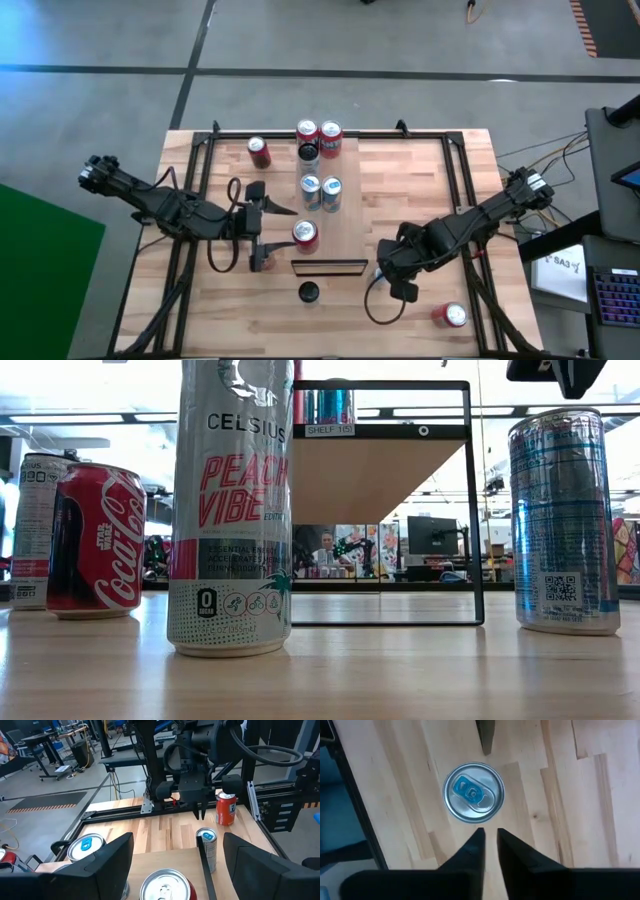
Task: Place canned beverage on shelf
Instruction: Put the blue soda can on the shelf aligned with the other blue soda cans
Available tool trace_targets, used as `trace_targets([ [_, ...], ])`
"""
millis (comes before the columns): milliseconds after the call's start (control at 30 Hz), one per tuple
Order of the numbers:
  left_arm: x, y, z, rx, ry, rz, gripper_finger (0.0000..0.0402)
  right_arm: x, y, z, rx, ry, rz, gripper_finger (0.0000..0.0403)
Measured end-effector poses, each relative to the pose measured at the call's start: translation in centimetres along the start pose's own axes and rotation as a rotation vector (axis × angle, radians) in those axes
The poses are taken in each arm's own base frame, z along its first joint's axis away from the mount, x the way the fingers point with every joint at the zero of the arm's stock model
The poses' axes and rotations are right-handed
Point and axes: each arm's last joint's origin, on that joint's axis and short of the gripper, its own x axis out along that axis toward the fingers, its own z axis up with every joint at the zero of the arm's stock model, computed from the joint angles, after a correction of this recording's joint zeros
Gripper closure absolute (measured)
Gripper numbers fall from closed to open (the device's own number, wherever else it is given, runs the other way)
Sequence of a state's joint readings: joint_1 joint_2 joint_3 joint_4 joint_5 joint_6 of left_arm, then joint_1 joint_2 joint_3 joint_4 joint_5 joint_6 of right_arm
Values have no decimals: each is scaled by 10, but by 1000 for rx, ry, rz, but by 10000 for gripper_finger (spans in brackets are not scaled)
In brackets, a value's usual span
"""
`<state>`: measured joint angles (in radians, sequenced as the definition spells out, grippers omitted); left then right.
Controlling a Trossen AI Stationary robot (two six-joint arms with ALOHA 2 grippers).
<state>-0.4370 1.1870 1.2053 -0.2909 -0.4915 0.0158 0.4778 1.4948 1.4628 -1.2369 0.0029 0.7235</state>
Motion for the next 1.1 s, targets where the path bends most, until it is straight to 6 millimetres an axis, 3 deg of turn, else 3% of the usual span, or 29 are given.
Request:
trace_targets([
  [133, 0, 0, 0, 0, 0, 0, 125, 0, -1, 1, 75, -5, -5, 303],
  [400, 0, 0, 0, -11, 0, 0, 125, 0, -1, 2, 184, -16, -5, 144],
  [567, 0, 0, 0, -18, 0, 0, 125, 0, -1, 6, 268, -52, 6, 78],
  [800, 0, 0, 0, -18, 0, 0, 125, 4, -3, 14, 324, -86, 13, 53],
  [1100, 0, 0, 0, -17, 1, 0, 125, 32, 6, 22, 333, 12, 8, 60],
])
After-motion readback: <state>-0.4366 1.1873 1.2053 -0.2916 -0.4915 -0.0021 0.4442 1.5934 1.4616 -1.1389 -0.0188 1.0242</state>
